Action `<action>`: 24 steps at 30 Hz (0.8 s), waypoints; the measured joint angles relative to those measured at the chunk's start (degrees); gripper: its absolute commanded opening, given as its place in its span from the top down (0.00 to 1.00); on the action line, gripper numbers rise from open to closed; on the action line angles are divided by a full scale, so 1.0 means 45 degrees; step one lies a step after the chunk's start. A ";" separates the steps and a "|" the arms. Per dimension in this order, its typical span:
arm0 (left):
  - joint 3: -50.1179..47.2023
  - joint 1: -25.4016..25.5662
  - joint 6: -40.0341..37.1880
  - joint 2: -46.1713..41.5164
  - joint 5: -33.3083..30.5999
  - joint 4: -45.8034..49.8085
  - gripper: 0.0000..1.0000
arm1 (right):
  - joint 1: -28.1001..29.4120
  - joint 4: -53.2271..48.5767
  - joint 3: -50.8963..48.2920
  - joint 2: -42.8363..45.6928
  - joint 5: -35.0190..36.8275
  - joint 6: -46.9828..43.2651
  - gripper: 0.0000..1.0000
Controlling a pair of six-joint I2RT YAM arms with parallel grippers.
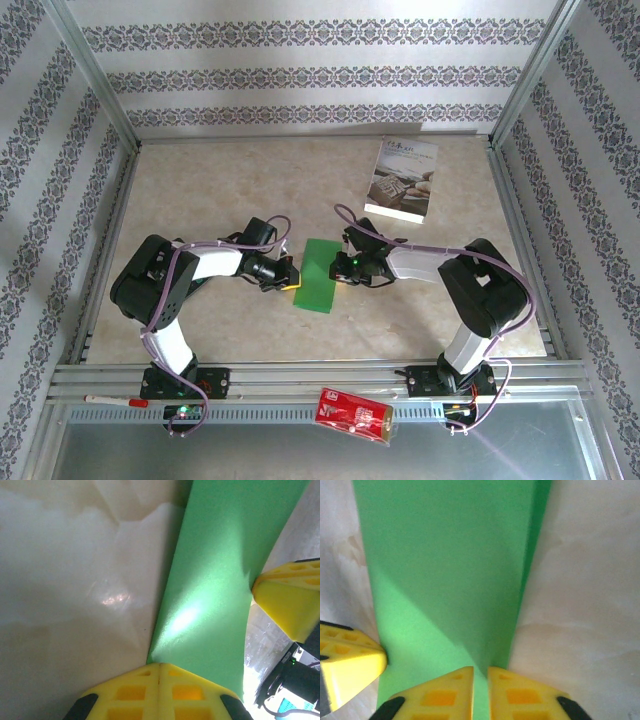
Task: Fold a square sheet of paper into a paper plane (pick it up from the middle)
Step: First fold the square sheet of paper in half at the center of the table, then first fold in half a square sheet of paper at the center of the table.
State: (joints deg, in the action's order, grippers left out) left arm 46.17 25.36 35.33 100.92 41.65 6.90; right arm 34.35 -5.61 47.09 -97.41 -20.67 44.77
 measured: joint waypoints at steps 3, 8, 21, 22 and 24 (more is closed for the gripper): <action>0.0170 -0.0015 -0.0243 0.0107 0.0078 0.0253 1.00 | 0.0019 0.0151 0.0291 0.0010 -0.0384 0.0029 0.81; 0.0316 -0.0053 -0.0495 0.0160 0.0053 0.0529 1.00 | 0.0384 0.0787 0.0986 -0.0306 -0.0923 0.0379 0.84; 0.0719 0.0185 -0.0578 0.0160 -0.0597 0.1384 1.00 | 0.0928 0.1311 0.2297 -0.2390 -0.1287 0.1127 0.88; 0.0743 0.0204 -0.0583 0.0155 -0.0646 0.1428 1.00 | 0.0991 0.1331 0.2351 -0.2472 -0.1297 0.1166 0.88; 0.0748 0.0209 -0.0578 0.0160 -0.0670 0.1462 1.00 | 0.1073 0.1355 0.2429 -0.2540 -0.1336 0.1248 0.88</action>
State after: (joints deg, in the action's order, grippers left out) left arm 49.54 26.30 32.73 101.65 38.63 13.47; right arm 39.18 0.49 58.02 -108.84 -26.68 50.39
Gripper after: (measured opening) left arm 0.044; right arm 0.124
